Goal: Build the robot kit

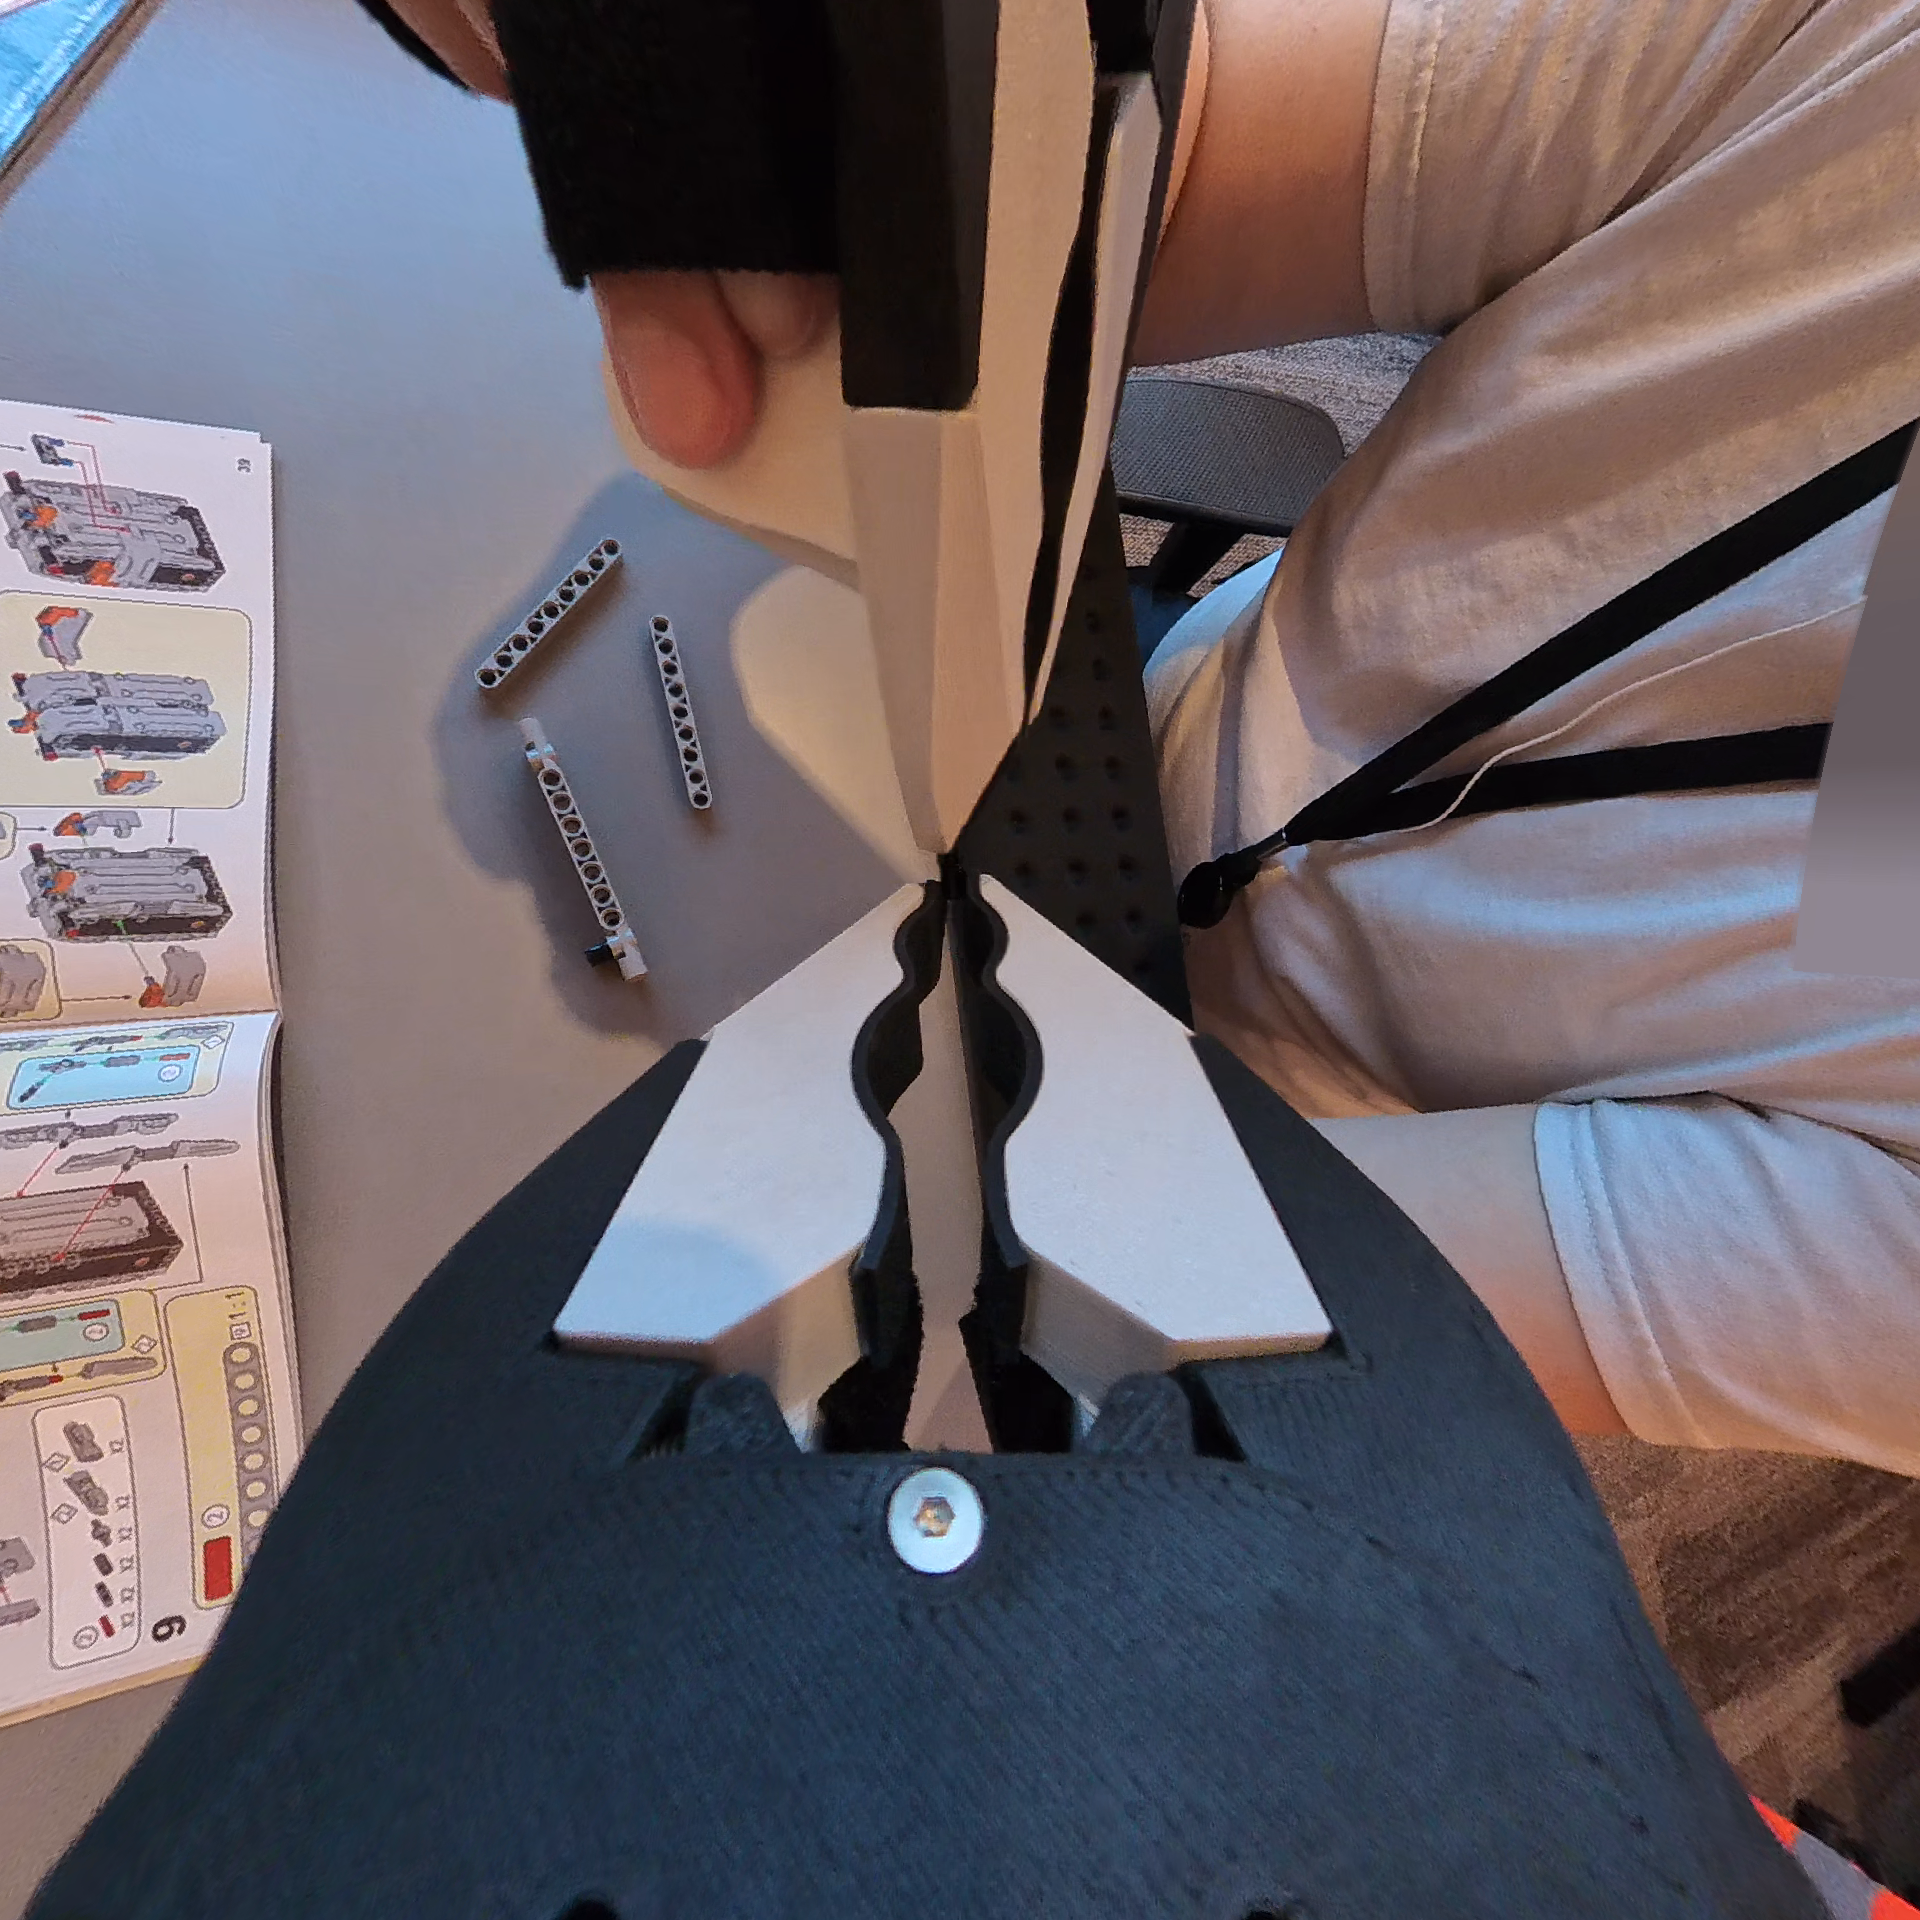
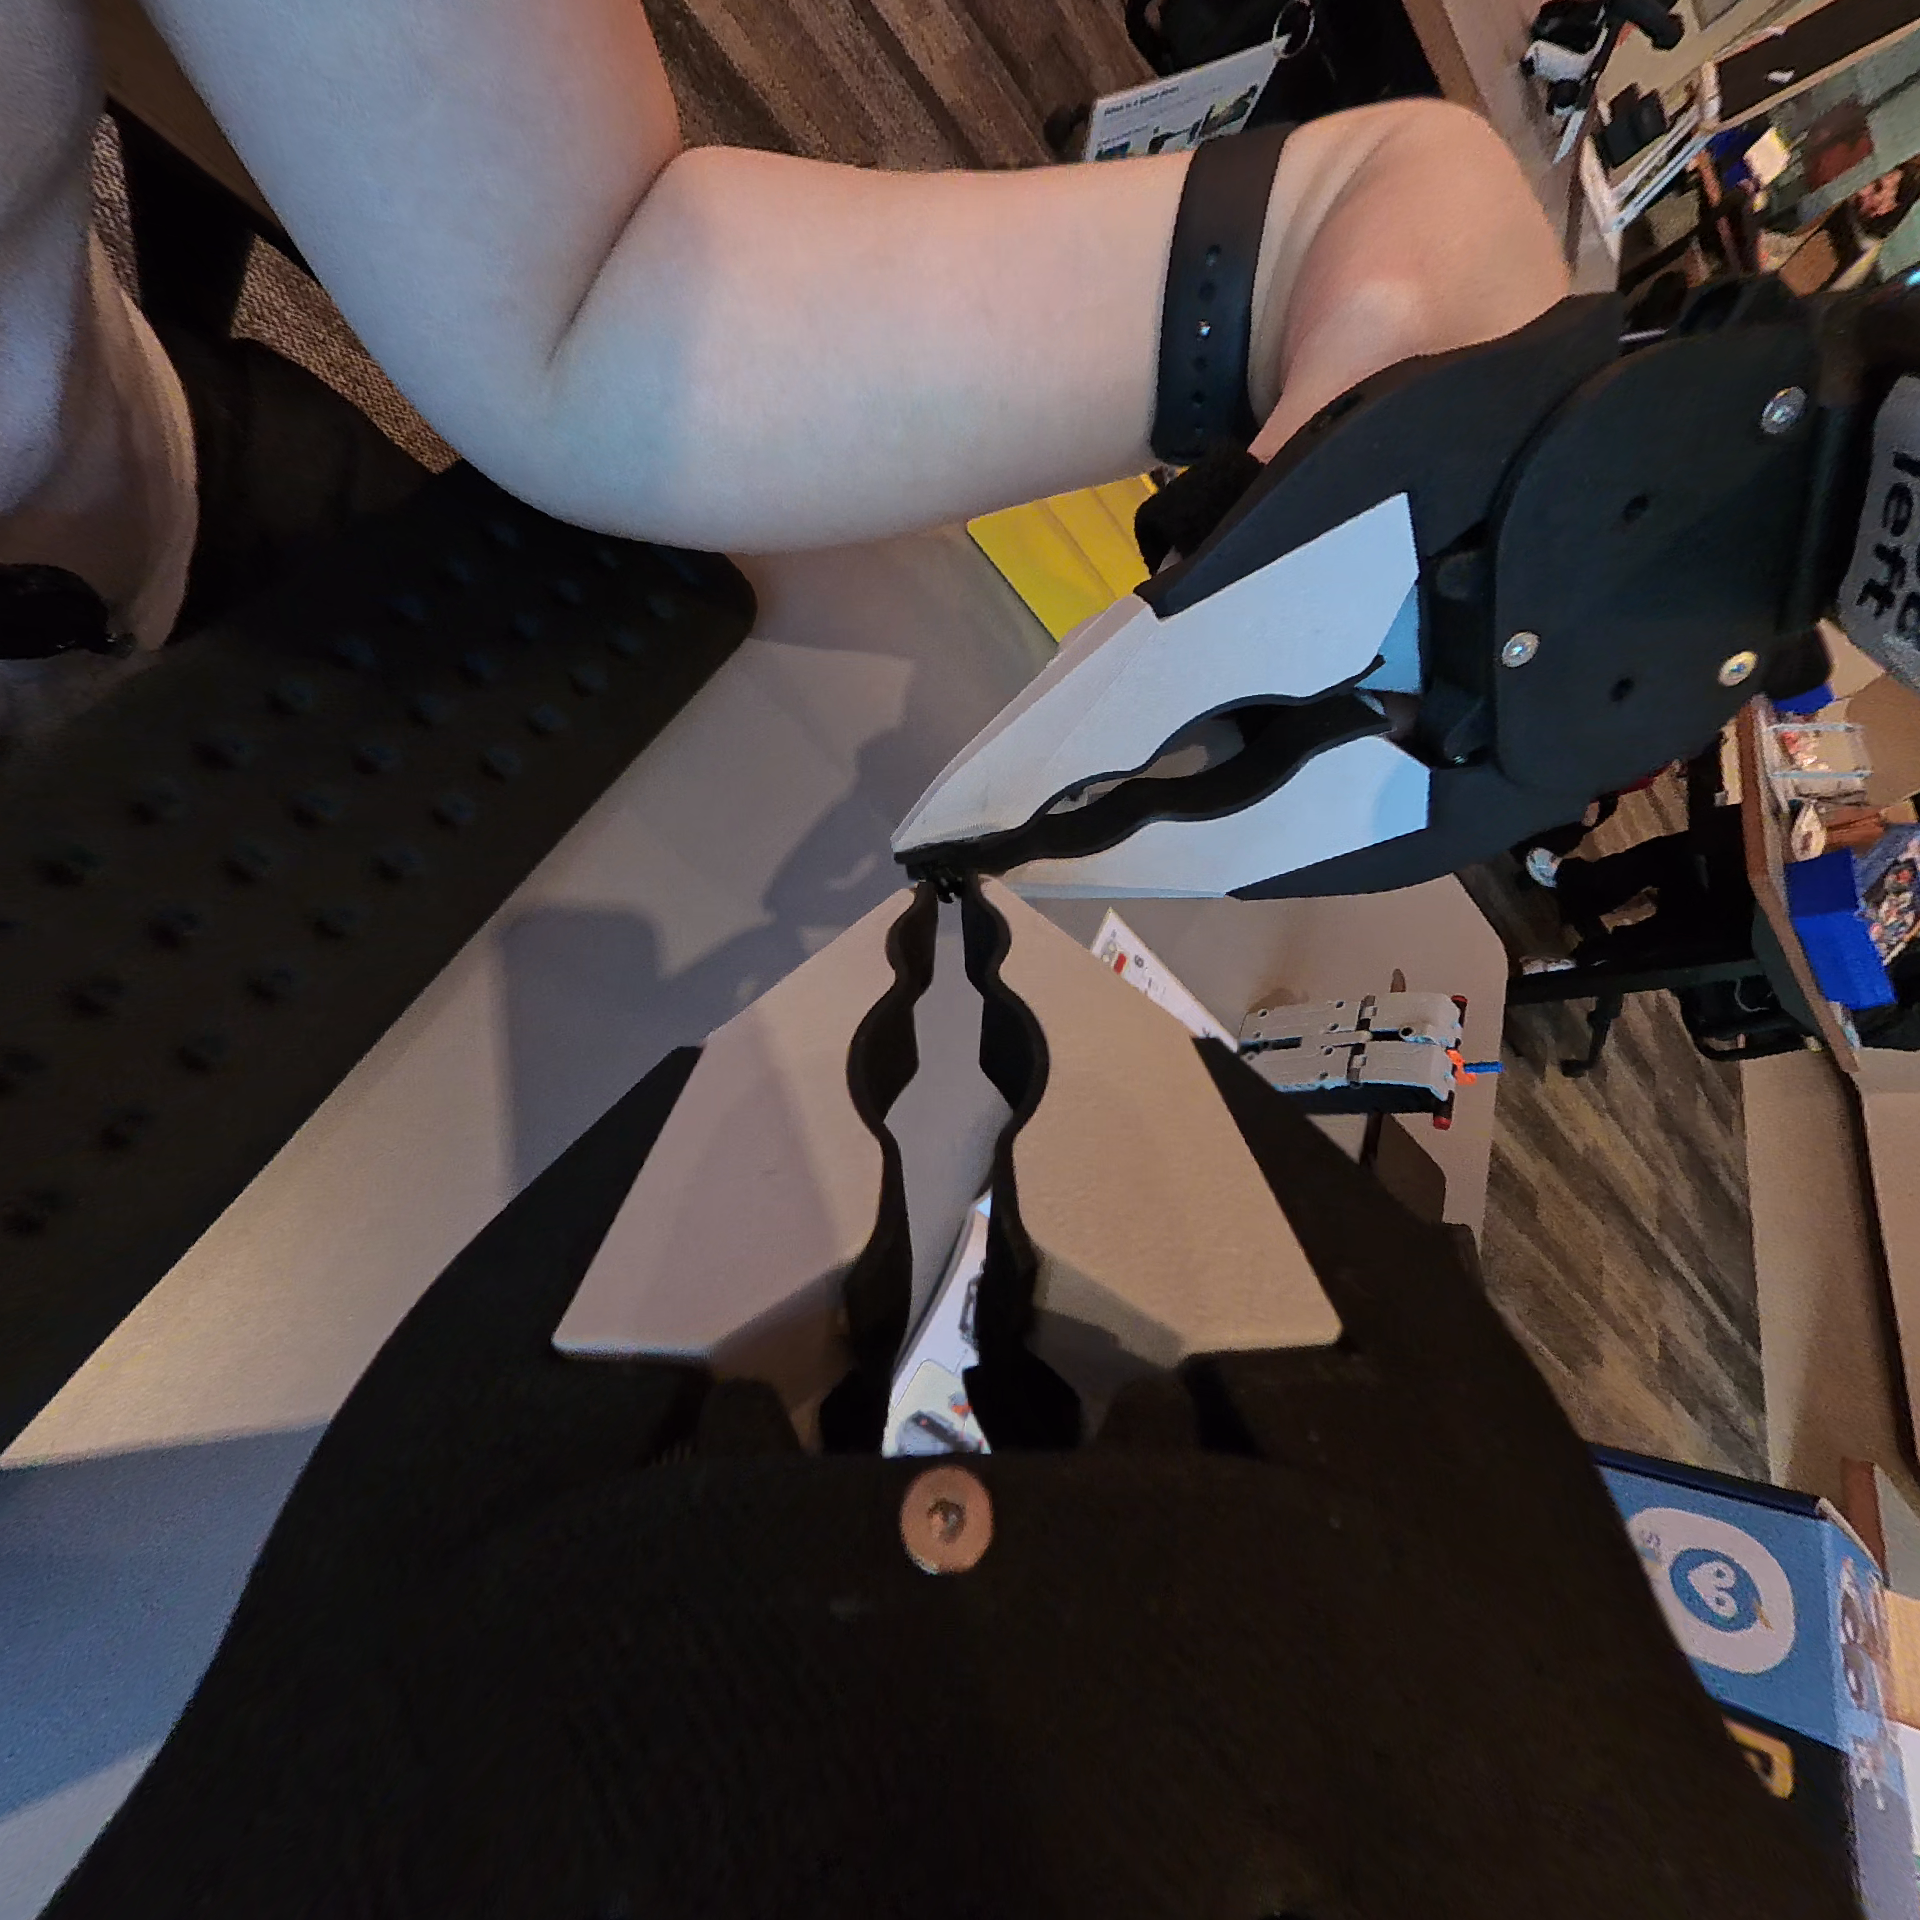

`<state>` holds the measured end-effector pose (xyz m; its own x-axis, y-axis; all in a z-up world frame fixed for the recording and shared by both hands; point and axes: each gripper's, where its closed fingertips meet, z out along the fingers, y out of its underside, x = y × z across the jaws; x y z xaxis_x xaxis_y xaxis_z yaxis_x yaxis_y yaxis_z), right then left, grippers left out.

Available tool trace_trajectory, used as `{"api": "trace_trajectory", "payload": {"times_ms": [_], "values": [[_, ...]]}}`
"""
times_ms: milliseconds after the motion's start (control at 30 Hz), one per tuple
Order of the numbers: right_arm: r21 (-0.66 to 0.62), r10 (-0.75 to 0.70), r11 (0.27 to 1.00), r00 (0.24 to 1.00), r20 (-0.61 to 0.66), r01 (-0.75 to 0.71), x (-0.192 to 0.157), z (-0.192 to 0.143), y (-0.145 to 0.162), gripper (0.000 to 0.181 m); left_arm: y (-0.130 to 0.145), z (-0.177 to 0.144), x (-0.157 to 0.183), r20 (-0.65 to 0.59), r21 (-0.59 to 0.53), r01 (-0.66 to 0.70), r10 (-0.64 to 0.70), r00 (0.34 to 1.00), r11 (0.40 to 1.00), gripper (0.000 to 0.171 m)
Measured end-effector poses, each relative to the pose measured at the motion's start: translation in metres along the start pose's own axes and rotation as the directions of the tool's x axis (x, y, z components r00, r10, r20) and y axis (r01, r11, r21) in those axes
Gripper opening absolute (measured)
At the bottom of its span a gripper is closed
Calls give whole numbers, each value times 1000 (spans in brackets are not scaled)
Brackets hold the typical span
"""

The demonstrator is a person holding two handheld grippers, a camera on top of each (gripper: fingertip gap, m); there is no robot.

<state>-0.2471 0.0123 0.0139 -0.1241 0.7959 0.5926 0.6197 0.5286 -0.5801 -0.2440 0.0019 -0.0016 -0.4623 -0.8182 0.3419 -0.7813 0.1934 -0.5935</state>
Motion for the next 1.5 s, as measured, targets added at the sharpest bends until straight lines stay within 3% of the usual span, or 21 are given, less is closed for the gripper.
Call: {"api": "trace_trajectory", "payload": {"times_ms": [300, 433, 500, 600, 667, 733, 767, 900, 1100, 1400, 1500], "values": [[11, 38, 999, 998, -48, -37, 10, -13, 1, 4, -14, -10, -1, -28, 115, -10, 13, 1000, 993, 1], [43, 91, 995, 985, -147, -85, 30, -30, 6, 4, -29, -29, -9, 21, 255, -33, 29, 999, 966, 6], [103, 159, 985, 957, -241, -138, 50, -46, 9, 4, -38, -49, -20, 115, 355, -67, 28, 993, 932, 17], [303, 345, 920, 880, -326, -249, 81, -75, 6, 4, -62, -92, -34, 351, 522, -240, 50, 935, 819, 28], [384, 417, 880, 843, -340, -281, 91, -89, 4, 4, -87, -120, -24, 484, 620, -404, 76, 872, 672, 28], [404, 439, 868, 826, -353, -289, 94, -97, 3, 3, -103, -137, -14, 593, 641, -525, 73, 802, 559, 22], [402, 440, 870, 819, -369, -286, 96, -99, 2, 4, -107, -137, -11, 622, 627, -556, 80, 779, 545, 21], [385, 405, 889, 816, -412, -247, 96, -103, -6, 4, -113, -119, -19, 669, 542, -573, 98, 737, 615, 19], [367, 365, 907, 820, -441, -207, 94, -105, -15, 4, -123, -102, -8, 589, 579, -567, 181, 788, 585, 11], [395, 370, 897, 824, -429, -197, 93, -107, -21, 4, -124, -99, -8, 607, 565, -591, 195, 771, 576, 10], [389, 364, 900, 825, -432, -194, 93, -105, -21, 4, -124, -98, -7, 605, 562, -595, 205, 770, 574, 3]]}}
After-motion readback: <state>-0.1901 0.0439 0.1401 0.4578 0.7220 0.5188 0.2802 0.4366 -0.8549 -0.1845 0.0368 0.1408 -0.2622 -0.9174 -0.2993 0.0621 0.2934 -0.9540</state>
